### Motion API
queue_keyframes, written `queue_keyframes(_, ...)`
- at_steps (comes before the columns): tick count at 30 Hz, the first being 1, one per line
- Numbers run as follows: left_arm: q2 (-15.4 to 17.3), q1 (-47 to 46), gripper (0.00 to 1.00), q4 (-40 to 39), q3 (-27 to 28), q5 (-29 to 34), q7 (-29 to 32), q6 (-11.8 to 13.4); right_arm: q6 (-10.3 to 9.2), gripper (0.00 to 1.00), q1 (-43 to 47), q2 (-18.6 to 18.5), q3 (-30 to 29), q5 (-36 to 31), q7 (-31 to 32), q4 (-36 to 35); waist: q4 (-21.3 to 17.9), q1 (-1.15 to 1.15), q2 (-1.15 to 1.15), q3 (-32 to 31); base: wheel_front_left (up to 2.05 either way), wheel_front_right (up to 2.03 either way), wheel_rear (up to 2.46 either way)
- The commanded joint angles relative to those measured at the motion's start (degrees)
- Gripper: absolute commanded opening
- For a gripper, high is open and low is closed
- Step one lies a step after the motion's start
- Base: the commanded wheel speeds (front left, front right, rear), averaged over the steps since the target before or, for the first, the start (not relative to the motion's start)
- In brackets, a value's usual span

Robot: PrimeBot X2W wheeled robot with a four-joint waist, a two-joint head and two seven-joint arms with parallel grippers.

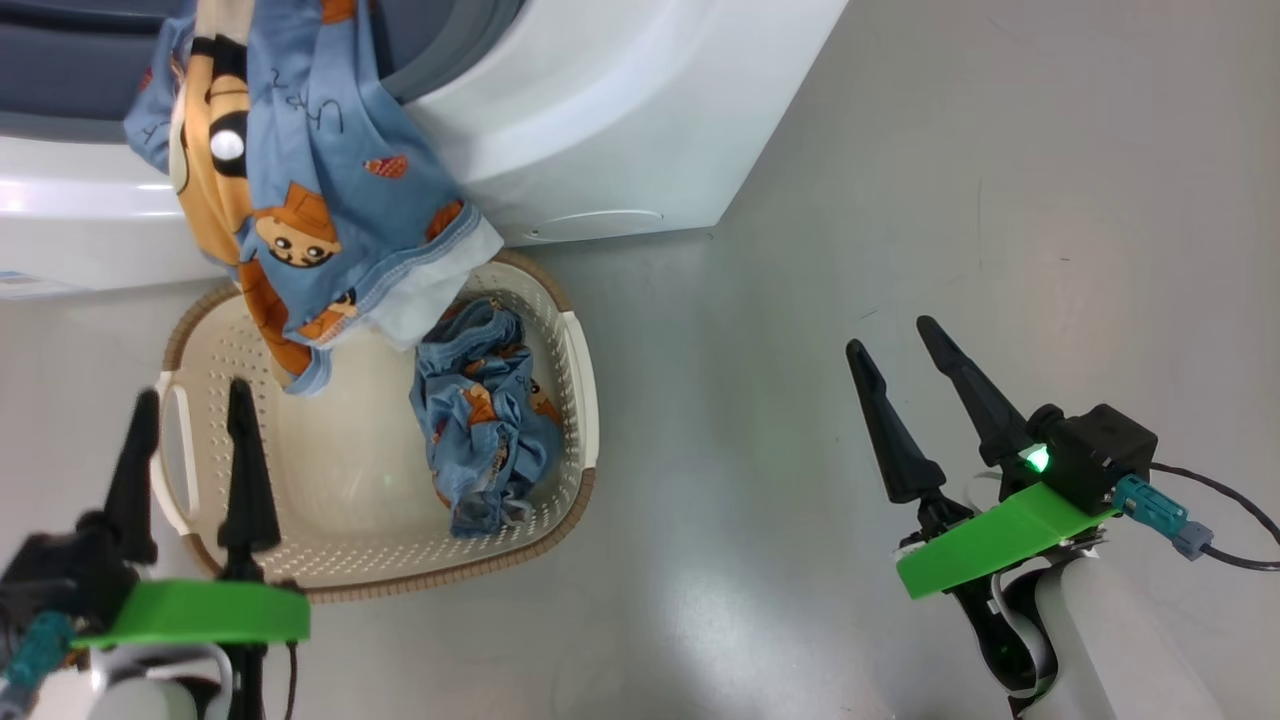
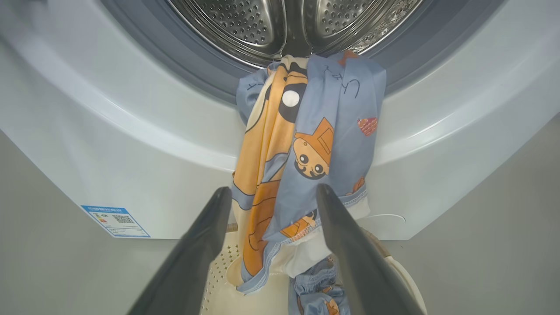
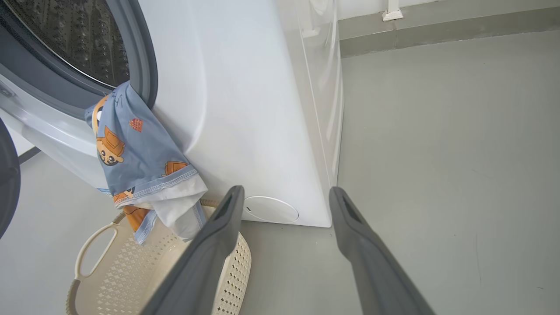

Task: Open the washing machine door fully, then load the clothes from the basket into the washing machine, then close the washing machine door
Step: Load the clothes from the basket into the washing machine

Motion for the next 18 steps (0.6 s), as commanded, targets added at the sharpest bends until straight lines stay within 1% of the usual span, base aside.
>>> queue_keyframes(1,0.6,2.4,1.00,-1.5,2.0,0.3,-0.3,0.4,0.16,1.00,1.5,-0.1,1.4,0.0,-0.7,-1.0,-0.2,0.00,0.00,-0.1,0.00,0.00,0.00)
queue_keyframes(8,0.4,6.9,1.00,-2.5,1.4,1.8,-0.3,1.5,0.16,1.00,1.6,-0.3,1.5,0.2,-0.7,-0.9,-0.4,0.00,0.00,-0.5,0.00,0.00,0.00)
queue_keyframes(18,0.3,9.1,1.00,-3.1,0.2,0.5,-0.3,3.2,0.16,1.00,1.7,-0.4,1.3,0.3,-0.7,-0.8,-0.2,0.00,0.00,-0.8,0.00,0.00,0.00)
